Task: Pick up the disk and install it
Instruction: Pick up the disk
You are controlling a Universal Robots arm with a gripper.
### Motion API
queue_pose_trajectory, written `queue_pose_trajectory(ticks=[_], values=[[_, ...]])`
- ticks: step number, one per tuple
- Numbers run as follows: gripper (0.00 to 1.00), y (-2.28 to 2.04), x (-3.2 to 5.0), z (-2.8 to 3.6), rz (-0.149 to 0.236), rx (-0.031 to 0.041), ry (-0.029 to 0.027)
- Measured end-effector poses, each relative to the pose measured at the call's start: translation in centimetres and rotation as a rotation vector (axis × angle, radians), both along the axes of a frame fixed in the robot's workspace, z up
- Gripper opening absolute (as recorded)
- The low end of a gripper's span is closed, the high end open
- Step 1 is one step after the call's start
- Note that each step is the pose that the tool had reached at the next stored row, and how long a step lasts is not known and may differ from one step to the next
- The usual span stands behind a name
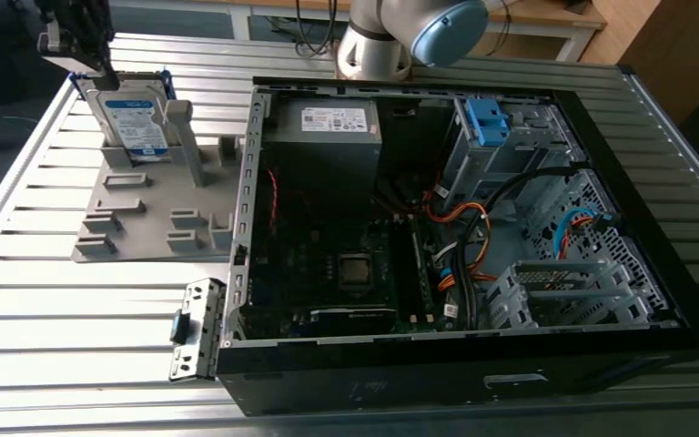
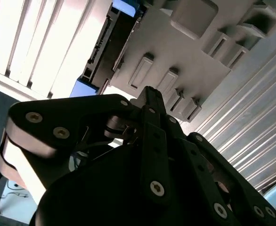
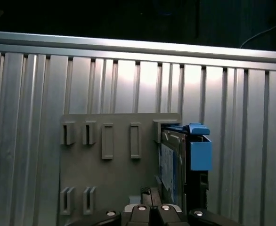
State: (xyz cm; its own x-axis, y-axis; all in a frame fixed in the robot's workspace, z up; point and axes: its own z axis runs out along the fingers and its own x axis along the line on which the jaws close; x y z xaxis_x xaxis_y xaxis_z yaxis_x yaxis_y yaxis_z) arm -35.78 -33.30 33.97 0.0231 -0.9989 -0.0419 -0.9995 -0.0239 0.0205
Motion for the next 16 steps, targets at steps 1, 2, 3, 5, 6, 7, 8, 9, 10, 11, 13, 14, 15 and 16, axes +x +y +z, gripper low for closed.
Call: queue_pose_trajectory(ticks=[1,2,3,5,6,7,8,9,10,11,13,14,15,16], values=[[0.11,0.00,0.00,-0.03,-0.018,0.0000,-0.0001],[0.11,0.00,0.00,-0.05,-0.036,0.0001,-0.0001],[0.11,0.00,0.00,-0.06,-0.054,0.0001,-0.0001],[0.11,0.00,0.01,-0.07,-0.064,0.0004,-0.0002],[0.11,0.00,0.00,-0.07,-0.064,0.0007,-0.0002],[0.11,0.00,0.00,-0.06,-0.064,0.0007,-0.0001],[0.11,0.00,0.00,-0.07,-0.064,0.0008,-0.0001],[0.11,0.00,0.00,-0.07,-0.064,0.0010,-0.0001],[0.11,0.00,0.00,-0.07,-0.064,0.0011,-0.0001],[0.11,0.00,0.00,-0.07,-0.064,0.0012,-0.0001],[0.17,0.00,0.00,-0.06,-0.064,0.0014,0.0000],[0.23,0.00,0.00,-0.07,-0.064,0.0016,-0.0001],[0.23,0.00,0.00,-0.07,-0.064,0.0017,-0.0001],[0.29,0.00,0.00,-0.07,-0.064,0.0018,-0.0001]])
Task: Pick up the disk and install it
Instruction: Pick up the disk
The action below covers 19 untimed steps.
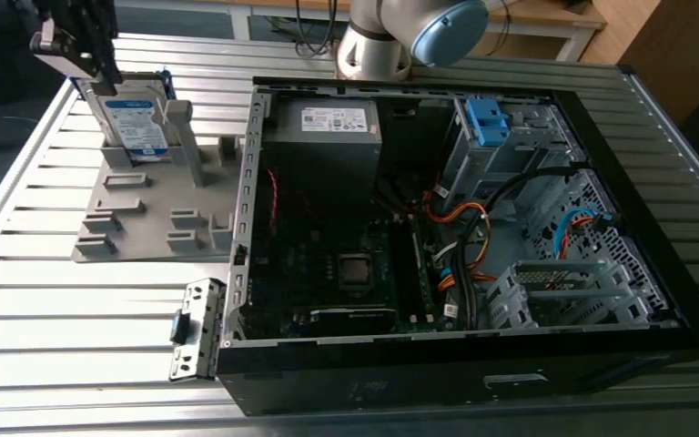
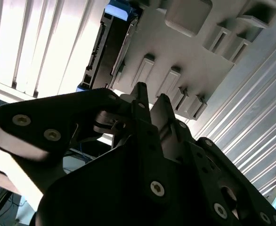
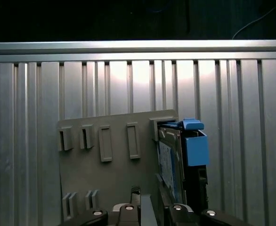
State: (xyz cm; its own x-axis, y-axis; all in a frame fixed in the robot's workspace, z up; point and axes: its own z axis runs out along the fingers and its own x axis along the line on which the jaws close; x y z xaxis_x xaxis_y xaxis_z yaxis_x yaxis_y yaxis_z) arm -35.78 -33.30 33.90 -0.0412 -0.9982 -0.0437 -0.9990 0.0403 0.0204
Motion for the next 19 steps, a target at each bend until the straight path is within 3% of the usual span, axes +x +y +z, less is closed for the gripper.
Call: queue_pose_trajectory(ticks=[1,3,6,7,10,15,19], values=[[0.29,0.00,0.00,0.00,0.000,0.0001,0.0000],[0.41,0.00,0.00,0.00,0.000,0.0003,0.0000],[0.47,0.00,0.00,0.00,0.000,0.0007,0.0000],[0.53,0.00,0.00,0.00,0.000,0.0008,0.0000],[0.53,0.10,0.00,0.00,0.000,0.0011,0.0000],[0.53,1.78,-0.26,-0.05,0.003,0.0002,0.0000],[0.53,2.22,-0.57,-0.23,0.016,0.0002,-0.0001]])
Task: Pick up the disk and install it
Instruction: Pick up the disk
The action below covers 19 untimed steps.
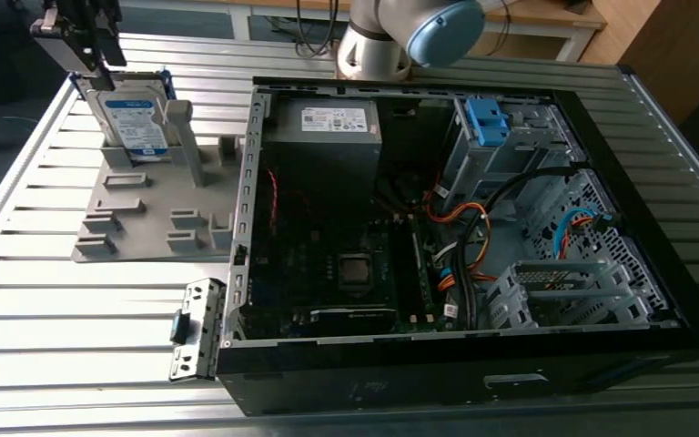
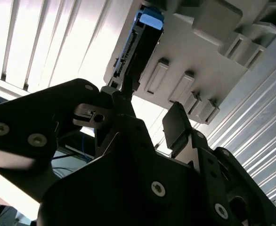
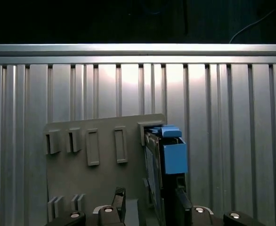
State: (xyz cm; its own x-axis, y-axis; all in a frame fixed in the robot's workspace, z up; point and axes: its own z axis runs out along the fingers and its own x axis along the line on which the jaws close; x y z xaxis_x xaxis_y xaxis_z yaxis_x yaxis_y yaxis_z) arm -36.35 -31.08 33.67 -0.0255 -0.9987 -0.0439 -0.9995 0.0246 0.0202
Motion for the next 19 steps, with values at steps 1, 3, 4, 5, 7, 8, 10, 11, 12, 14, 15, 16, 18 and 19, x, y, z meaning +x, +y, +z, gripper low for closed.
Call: queue_pose_trajectory(ticks=[1,3,4,5,7,8,10,11,12,14,15,16,18,19], values=[[0.53,0.04,-0.06,-0.07,0.005,0.0000,0.0001],[0.53,0.12,-0.29,-0.27,0.013,0.0006,-0.0002],[0.53,0.17,-0.43,-0.38,0.015,0.0010,-0.0006],[0.53,0.25,-0.59,-0.48,0.017,0.0013,-0.0011],[0.53,0.52,-0.89,-0.64,0.019,0.0016,-0.0018],[0.53,0.70,-0.99,-0.67,0.020,0.0015,-0.0015],[0.53,1.21,-1.11,-0.77,0.021,0.0016,-0.0017],[0.53,1.47,-1.16,-0.81,0.022,0.0015,-0.0017],[0.53,1.71,-1.23,-0.86,0.022,0.0016,-0.0017],[0.53,1.92,-1.50,-1.05,0.024,0.0016,-0.0018],[0.53,1.92,-1.58,-1.18,0.028,0.0015,-0.0018],[0.53,1.93,-1.64,-1.32,0.034,0.0013,-0.0017],[0.53,1.95,-1.70,-1.68,0.047,0.0011,-0.0017],[0.53,1.96,-1.70,-1.86,0.055,0.0011,-0.0018]])
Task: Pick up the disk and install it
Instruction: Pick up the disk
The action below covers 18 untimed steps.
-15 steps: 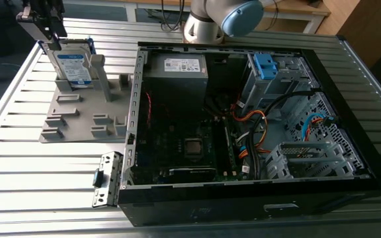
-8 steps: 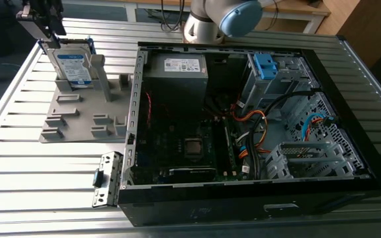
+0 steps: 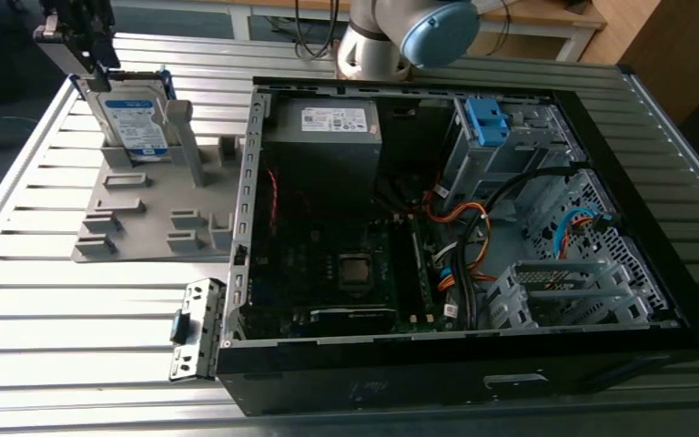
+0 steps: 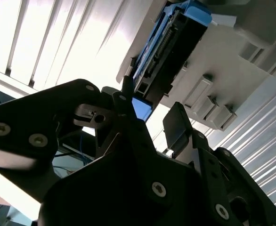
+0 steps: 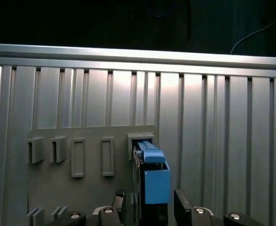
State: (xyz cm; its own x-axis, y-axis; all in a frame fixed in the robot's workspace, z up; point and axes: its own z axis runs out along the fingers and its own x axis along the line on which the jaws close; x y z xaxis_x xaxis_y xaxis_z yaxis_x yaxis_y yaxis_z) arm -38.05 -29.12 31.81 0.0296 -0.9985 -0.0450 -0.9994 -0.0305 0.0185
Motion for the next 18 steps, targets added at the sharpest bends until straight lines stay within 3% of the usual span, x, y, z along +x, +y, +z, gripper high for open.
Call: queue_pose_trajectory(ticks=[10,18], values=[[0.53,0.57,0.00,-1.81,0.012,-0.0001,0.0001],[0.53,0.66,0.00,-3.27,0.013,-0.0001,0.0001]])
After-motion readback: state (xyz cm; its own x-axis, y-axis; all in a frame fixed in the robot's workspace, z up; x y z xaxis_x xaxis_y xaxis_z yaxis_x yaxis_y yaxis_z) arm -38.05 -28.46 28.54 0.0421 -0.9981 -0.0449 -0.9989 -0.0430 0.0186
